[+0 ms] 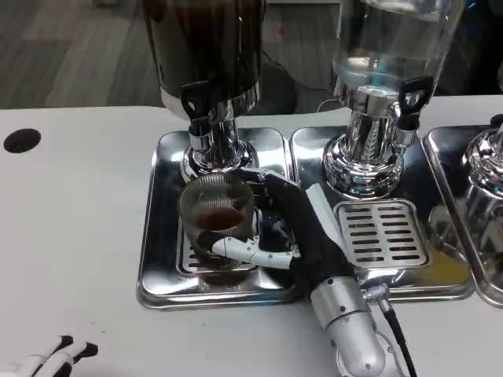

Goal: Grasp the cup under the faucet to collect the drink, then remove the cup.

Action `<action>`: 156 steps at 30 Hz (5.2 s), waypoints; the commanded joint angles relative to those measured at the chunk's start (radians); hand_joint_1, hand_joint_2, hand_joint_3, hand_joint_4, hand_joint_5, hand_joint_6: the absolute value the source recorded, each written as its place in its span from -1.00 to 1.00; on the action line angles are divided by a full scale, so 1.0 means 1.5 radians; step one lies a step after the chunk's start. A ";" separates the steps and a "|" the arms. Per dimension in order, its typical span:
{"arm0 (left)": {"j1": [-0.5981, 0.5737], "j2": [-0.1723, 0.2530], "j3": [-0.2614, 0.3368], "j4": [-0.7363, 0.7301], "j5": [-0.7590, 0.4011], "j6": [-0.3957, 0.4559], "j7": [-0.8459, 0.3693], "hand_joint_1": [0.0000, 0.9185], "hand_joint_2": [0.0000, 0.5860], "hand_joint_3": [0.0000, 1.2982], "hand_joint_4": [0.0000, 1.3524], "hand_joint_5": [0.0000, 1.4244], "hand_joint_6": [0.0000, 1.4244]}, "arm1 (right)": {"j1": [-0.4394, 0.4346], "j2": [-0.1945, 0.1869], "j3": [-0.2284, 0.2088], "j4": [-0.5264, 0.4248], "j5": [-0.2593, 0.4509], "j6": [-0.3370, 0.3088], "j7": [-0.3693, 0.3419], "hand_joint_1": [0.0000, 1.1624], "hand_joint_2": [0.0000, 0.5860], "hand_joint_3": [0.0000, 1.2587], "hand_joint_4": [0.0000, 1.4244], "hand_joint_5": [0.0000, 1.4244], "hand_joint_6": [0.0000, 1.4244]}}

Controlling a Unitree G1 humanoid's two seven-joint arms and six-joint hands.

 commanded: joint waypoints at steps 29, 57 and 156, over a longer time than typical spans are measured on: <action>-0.059 0.016 -0.046 0.017 0.014 0.033 -0.041 -0.89 -0.74 -0.63 -0.79 -0.68 -0.25 | 0.108 -0.057 -0.013 -0.220 0.004 0.021 0.078 0.38 -0.76 -0.28 -0.34 -0.38 -0.58; -0.102 0.029 -0.118 0.025 0.048 0.078 -0.058 -0.88 -0.71 -0.65 -0.81 -0.68 -0.25 | 0.248 -0.129 -0.054 -0.356 0.066 -0.007 0.165 0.39 -0.76 -0.25 -0.34 -0.38 -0.61; -0.144 0.046 -0.216 -0.014 0.122 0.174 -0.124 -0.94 -0.66 -0.67 -0.81 -0.66 -0.21 | 0.391 -0.193 -0.163 -0.162 0.196 -0.372 0.295 0.23 -0.77 -0.36 -0.45 -0.41 -0.70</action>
